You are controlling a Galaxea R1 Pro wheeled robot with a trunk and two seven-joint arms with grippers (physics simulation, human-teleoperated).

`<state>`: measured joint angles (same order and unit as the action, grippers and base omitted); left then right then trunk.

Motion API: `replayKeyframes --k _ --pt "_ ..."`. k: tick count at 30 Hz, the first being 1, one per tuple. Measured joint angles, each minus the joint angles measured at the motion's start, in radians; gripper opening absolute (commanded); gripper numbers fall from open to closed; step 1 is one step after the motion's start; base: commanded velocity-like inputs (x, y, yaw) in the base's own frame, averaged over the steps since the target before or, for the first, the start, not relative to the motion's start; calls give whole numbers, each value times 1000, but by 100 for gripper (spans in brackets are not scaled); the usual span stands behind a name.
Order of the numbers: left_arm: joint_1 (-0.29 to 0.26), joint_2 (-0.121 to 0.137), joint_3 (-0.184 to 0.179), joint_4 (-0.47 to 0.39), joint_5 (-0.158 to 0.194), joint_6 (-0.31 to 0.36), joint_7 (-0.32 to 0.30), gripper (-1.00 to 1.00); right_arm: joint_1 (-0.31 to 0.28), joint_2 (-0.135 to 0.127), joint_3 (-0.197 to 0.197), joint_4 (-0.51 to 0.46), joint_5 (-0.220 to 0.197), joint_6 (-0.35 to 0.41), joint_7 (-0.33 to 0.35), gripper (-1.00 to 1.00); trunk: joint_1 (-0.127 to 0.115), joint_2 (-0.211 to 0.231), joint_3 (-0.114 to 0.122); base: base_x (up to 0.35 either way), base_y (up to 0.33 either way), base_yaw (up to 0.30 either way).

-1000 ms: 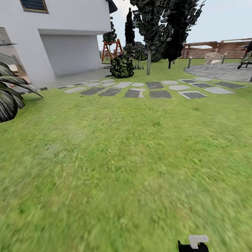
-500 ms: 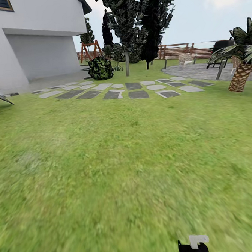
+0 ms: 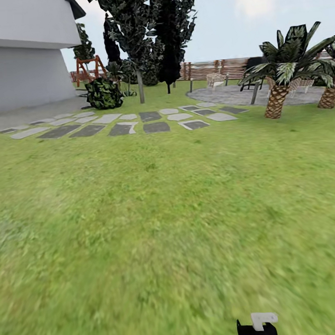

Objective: In the garden, pick up the pesticide atomizer on the floor and spray pesticide onto both trees until each tree trunk is fully covered.

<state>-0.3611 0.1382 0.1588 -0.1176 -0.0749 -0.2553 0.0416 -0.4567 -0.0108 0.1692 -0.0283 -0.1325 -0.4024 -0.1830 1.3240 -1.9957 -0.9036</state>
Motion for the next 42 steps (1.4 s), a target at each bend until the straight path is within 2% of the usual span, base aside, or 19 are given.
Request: replayKeyframes --k 24,35,42 --pt "0 5 0 0 0 0 3 -100 0 0 0 0 0 0 0 100 0 0 0 163 -245 -295" --pt "0 5 1 1 0 0 3 -100 0 0 0 0 0 0 0 100 0 0 0 13 -284 -295" --pt "0 3 0 1 1 1 3 -100 0 0 0 0 0 0 0 100 0 0 0 0 -38 -295"
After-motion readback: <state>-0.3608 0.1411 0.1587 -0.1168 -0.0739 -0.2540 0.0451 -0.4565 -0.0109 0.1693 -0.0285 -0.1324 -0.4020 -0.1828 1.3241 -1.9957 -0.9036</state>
